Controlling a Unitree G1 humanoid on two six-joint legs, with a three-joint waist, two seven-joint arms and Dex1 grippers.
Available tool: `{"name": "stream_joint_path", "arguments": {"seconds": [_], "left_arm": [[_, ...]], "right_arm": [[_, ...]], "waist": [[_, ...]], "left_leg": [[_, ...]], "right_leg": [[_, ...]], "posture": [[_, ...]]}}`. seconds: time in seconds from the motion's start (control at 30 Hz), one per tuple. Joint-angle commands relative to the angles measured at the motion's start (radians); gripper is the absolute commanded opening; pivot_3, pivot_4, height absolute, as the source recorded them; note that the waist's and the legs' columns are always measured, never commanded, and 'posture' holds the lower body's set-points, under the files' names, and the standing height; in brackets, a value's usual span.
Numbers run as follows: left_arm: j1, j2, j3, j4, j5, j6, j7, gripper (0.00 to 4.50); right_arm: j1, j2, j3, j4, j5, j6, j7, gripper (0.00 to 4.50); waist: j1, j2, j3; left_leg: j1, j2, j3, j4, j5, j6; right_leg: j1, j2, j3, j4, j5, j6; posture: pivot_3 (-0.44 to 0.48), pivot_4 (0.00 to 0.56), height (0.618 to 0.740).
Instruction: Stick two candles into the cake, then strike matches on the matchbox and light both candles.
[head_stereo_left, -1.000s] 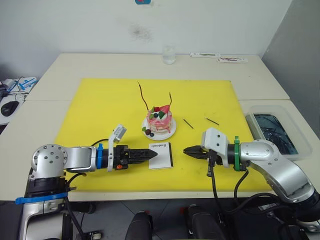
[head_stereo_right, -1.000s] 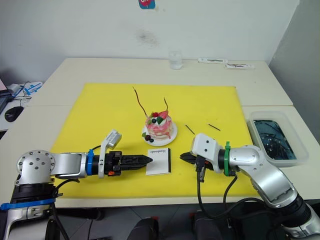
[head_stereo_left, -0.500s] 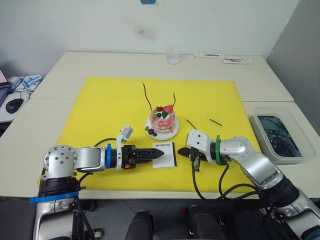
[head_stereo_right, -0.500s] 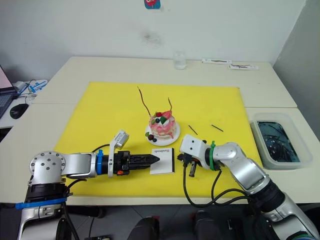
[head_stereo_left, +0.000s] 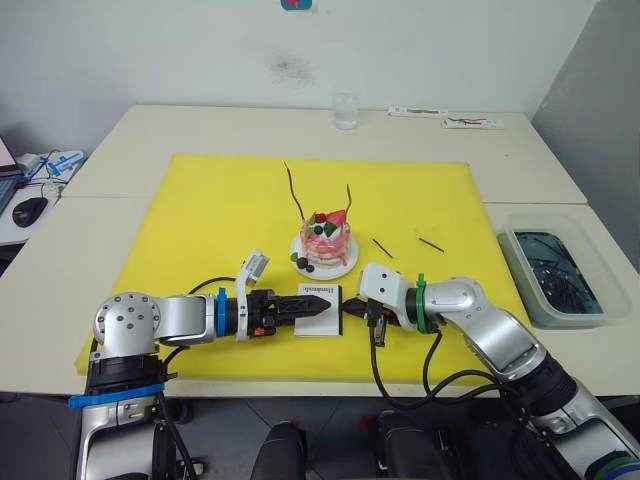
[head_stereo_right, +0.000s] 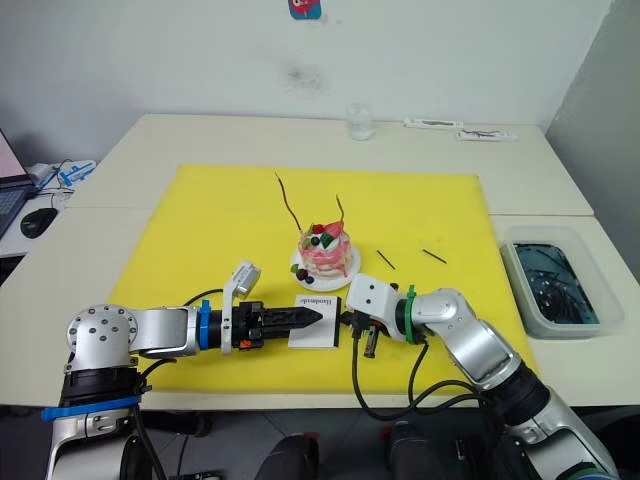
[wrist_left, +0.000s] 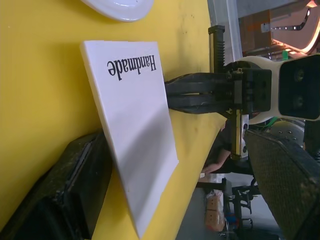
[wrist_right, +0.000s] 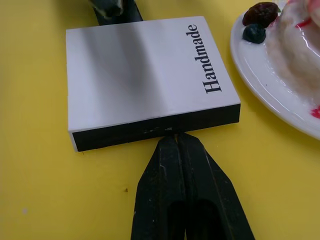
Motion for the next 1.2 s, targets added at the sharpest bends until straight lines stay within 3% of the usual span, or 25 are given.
{"name": "stream_joint_path", "arguments": {"seconds": [0.03, 0.33, 0.63, 0.9, 1.2], "left_arm": [[0.015, -0.021, -0.021, -0.008, 0.011, 0.006, 0.006, 4.50], [0.025, -0.024, -0.021, -0.018, 0.012, 0.006, 0.004, 4.50], [0.043, -0.052, -0.025, -0.046, 0.070, 0.000, 0.028, 2.37], [0.058, -0.054, -0.006, -0.063, 0.112, 0.004, 0.017, 0.01], [0.080, -0.023, 0.012, -0.101, 0.112, 0.001, -0.036, 0.01]], "right_arm": [[-0.002, 0.019, 0.008, -0.023, 0.003, -0.009, 0.011, 0.04], [-0.011, 0.039, 0.006, -0.009, -0.009, -0.018, 0.014, 0.04], [-0.016, 0.061, 0.000, -0.040, -0.003, 0.012, 0.014, 0.00], [-0.017, 0.059, -0.008, -0.062, -0.001, 0.034, 0.022, 0.00], [-0.028, 0.039, -0.039, -0.090, 0.006, 0.046, 0.023, 0.00]], "waist": [[0.000, 0.000, 0.000], [0.003, 0.000, 0.000], [0.003, 0.000, 0.000], [0.004, 0.000, 0.000], [-0.001, 0.000, 0.000]], "left_leg": [[0.000, 0.000, 0.000, 0.000, 0.000, 0.000], [0.000, 0.000, 0.000, 0.000, 0.000, 0.000], [-0.001, 0.000, 0.000, -0.001, 0.000, 0.000], [-0.001, 0.000, 0.000, -0.001, 0.000, 0.000], [-0.001, 0.000, 0.000, -0.001, 0.000, 0.000]], "right_leg": [[0.000, 0.000, 0.000, 0.000, 0.000, 0.000], [0.000, 0.000, 0.000, 0.000, 0.000, 0.000], [0.000, 0.000, 0.000, -0.001, 0.000, 0.000], [0.000, 0.000, 0.000, -0.001, 0.000, 0.000], [-0.001, 0.000, 0.000, -0.001, 0.000, 0.000]], "posture": [[0.000, 0.150, 0.740], [0.000, 0.150, 0.740], [0.000, 0.150, 0.740], [0.000, 0.150, 0.740], [0.000, 0.150, 0.740]]}}
